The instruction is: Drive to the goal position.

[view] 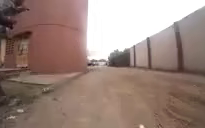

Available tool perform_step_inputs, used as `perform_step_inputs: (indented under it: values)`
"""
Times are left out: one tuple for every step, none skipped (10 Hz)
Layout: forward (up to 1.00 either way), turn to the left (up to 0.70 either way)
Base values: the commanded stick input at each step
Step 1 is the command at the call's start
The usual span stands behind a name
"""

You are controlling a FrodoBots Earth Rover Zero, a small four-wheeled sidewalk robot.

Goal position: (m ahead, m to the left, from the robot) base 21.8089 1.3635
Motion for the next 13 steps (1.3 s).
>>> perform_step_inputs:
  values:
    - [0.70, 0.00]
    - [0.70, 0.00]
    - [0.70, 0.00]
    - [0.70, 0.00]
    - [0.70, 0.00]
    - [0.70, 0.00]
    - [0.70, 0.00]
    - [0.70, 0.00]
    - [0.70, 0.00]
    - [0.70, 0.00]
    - [0.70, 0.00]
    - [0.70, 0.00]
    - [0.70, 0.00]
